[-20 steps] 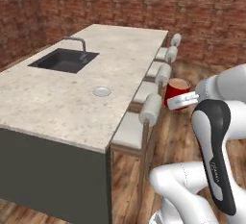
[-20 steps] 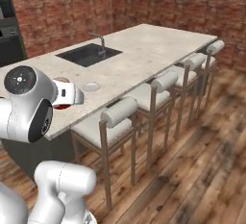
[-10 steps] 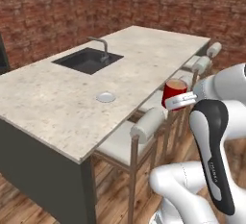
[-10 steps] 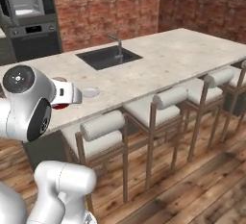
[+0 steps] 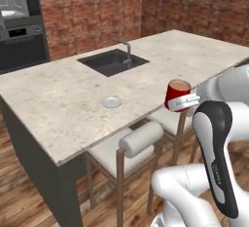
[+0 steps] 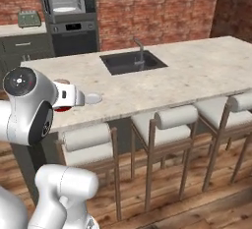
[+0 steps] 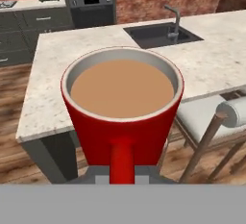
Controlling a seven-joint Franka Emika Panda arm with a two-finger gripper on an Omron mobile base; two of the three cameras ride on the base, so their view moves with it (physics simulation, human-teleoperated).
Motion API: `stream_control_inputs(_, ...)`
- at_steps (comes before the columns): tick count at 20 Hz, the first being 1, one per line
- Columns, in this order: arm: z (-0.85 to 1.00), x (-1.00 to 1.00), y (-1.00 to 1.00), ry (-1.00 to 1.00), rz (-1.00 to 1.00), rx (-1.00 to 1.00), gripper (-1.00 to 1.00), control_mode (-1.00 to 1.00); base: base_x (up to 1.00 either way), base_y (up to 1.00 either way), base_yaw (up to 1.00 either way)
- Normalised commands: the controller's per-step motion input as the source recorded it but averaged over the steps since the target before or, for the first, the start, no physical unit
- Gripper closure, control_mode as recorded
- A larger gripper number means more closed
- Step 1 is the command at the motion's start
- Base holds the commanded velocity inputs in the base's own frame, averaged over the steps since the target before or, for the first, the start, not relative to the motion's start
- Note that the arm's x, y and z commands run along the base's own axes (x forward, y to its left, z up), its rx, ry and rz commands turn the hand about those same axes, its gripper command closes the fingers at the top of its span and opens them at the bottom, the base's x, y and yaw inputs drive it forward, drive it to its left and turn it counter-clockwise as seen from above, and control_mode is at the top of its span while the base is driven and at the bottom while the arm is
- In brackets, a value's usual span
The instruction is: Pick the cup of tea, navigate to the dining table, and place it on the saucer.
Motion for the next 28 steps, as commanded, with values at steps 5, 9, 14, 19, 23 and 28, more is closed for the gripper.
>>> stream_control_inputs(5, 0.00, 0.00, 0.00, 0.00, 0.00, 0.00, 1.00, 1.00, 0.54, -0.44, 0.52)
stream_control_inputs(9, 0.00, 0.00, 0.00, 0.00, 0.00, 0.00, 1.00, 1.00, 0.14, -0.45, 0.36)
stream_control_inputs(14, 0.00, 0.00, 0.00, 0.00, 0.00, 0.00, 1.00, 1.00, 0.00, -0.40, 0.21)
stream_control_inputs(19, 0.00, 0.00, 0.00, 0.00, 0.00, 0.00, 1.00, 1.00, 0.10, -0.33, 0.19)
stream_control_inputs(23, 0.00, 0.00, 0.00, 0.00, 0.00, 0.00, 1.00, 1.00, 0.09, -0.41, 0.16)
stream_control_inputs(28, 0.00, 0.00, 0.00, 0.00, 0.00, 0.00, 1.00, 1.00, 0.10, -0.51, 0.17)
